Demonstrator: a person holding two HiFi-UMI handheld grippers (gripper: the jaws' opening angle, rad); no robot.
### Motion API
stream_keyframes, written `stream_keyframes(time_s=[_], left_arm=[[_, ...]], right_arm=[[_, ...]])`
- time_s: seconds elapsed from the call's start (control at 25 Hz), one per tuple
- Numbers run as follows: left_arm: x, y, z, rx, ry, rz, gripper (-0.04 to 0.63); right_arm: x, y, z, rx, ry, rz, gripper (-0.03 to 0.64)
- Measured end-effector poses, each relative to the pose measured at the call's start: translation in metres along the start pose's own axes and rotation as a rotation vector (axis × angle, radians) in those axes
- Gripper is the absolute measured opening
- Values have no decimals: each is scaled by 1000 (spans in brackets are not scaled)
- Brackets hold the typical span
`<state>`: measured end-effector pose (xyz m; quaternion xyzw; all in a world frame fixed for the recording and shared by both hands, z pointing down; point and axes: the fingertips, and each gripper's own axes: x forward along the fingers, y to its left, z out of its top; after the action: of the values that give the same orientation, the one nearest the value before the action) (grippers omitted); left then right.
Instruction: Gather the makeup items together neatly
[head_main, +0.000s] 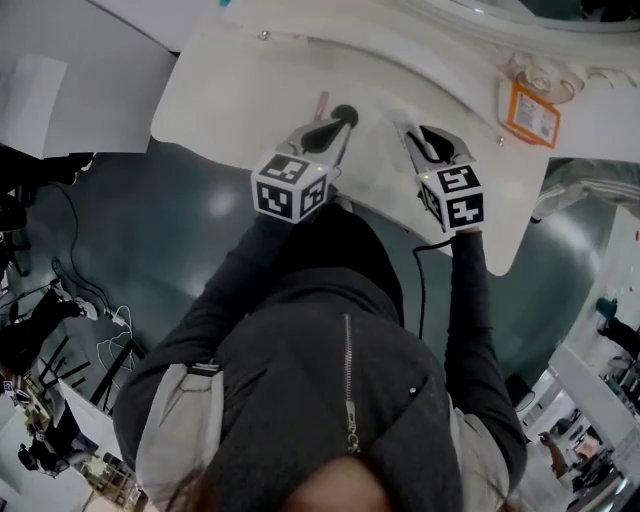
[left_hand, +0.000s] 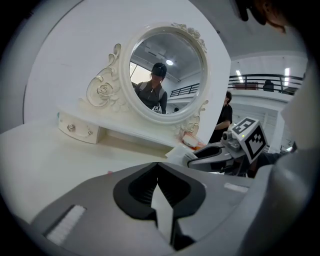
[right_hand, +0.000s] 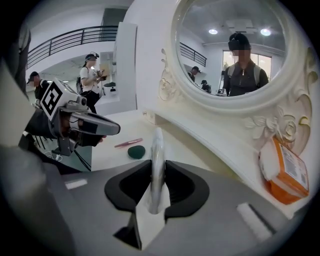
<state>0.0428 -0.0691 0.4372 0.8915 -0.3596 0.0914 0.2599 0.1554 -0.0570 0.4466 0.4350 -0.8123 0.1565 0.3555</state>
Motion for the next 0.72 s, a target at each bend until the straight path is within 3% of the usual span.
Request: stream_keyframes(time_s=[0.48, 0.72], left_arm=[[-5, 20, -3, -20, 12, 40, 9], [-4, 20, -4, -22, 20, 35, 9]], right_arm=[[23, 26, 0, -275, 114, 205, 101], [28, 34, -11, -348, 166, 275, 104]])
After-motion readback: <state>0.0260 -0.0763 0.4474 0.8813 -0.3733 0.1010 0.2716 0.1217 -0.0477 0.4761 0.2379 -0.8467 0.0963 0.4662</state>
